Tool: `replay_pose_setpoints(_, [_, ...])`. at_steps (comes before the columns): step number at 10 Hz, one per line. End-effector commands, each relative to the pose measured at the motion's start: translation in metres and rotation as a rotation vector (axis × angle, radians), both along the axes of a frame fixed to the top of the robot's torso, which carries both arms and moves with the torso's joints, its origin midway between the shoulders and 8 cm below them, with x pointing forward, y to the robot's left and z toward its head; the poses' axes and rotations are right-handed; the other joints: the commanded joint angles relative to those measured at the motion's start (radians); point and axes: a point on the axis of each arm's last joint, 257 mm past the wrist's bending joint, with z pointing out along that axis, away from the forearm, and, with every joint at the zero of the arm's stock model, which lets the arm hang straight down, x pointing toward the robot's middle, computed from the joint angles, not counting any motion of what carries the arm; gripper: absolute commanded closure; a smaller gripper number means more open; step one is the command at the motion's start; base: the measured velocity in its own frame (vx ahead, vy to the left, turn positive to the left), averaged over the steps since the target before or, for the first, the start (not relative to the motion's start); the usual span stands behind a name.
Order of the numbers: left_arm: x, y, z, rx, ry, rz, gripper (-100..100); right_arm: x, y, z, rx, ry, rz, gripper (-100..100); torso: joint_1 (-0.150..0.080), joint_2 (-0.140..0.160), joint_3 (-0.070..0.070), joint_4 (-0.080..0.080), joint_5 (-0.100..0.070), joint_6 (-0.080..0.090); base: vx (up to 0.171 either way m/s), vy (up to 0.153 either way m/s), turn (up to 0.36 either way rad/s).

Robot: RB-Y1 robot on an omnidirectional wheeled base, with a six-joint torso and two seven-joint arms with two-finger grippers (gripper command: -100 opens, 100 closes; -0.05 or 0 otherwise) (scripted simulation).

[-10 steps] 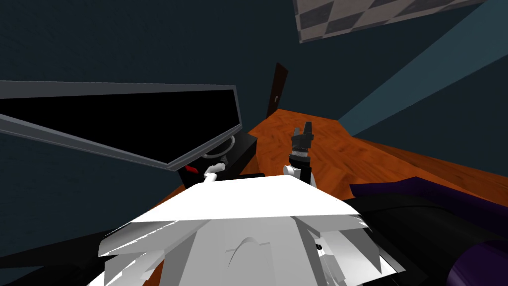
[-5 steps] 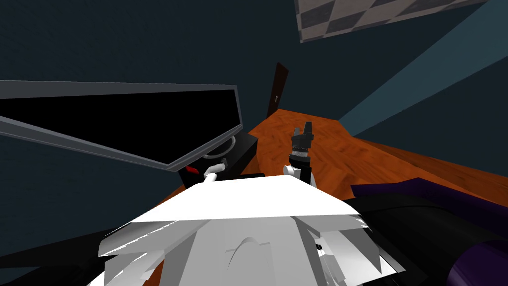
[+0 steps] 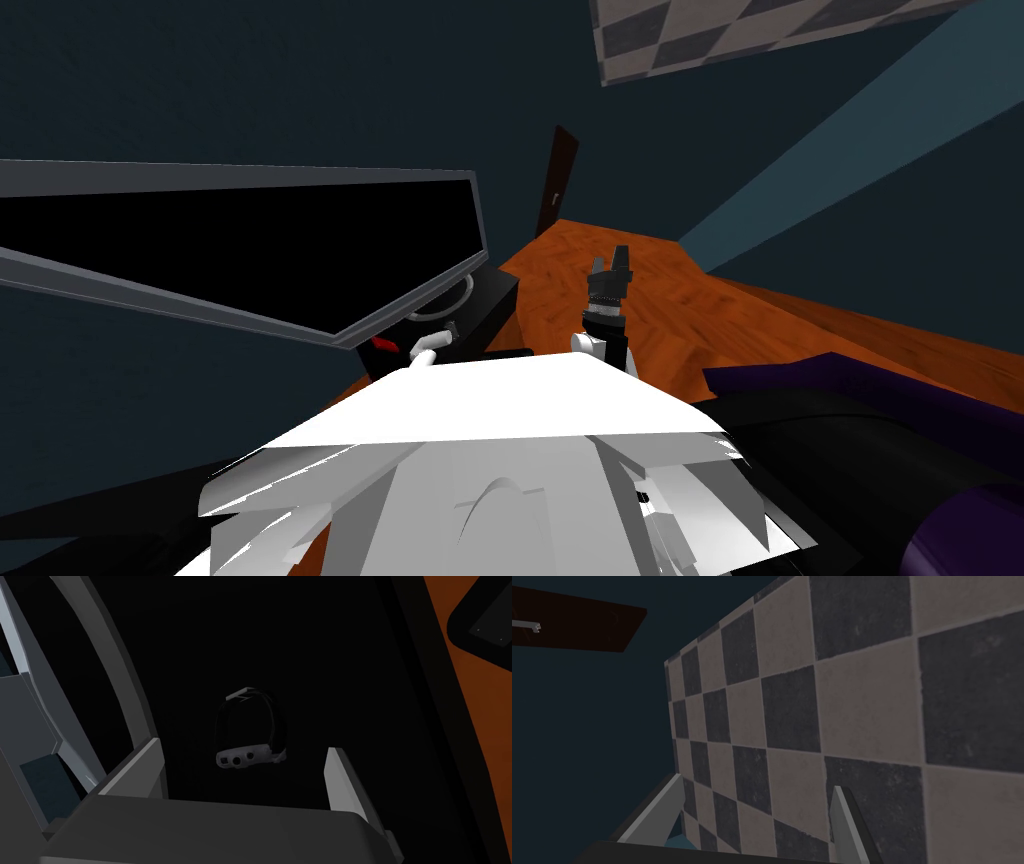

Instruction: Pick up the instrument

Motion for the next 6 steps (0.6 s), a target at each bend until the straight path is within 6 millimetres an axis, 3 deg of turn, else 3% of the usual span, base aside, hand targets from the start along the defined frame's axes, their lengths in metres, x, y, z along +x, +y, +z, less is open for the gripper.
replay_pose_setpoints(1, [-0.005,0.011,-0.004,-0.001,-0.002,0.025,-100,0.0,0.0,0.0,0.0,0.0,0.0,0,0.0,0.0,0.0,0.0,0.0,0.0,0.001,0.0,-0.179])
replay_pose_setpoints(6, [-0.022,0.038,-0.014,-0.001,-0.002,0.091,-100,0.0,0.0,0.0,0.0,0.0,0.0,0,0.0,0.0,0.0,0.0,0.0,0.0,0.0,-0.001,-0.139])
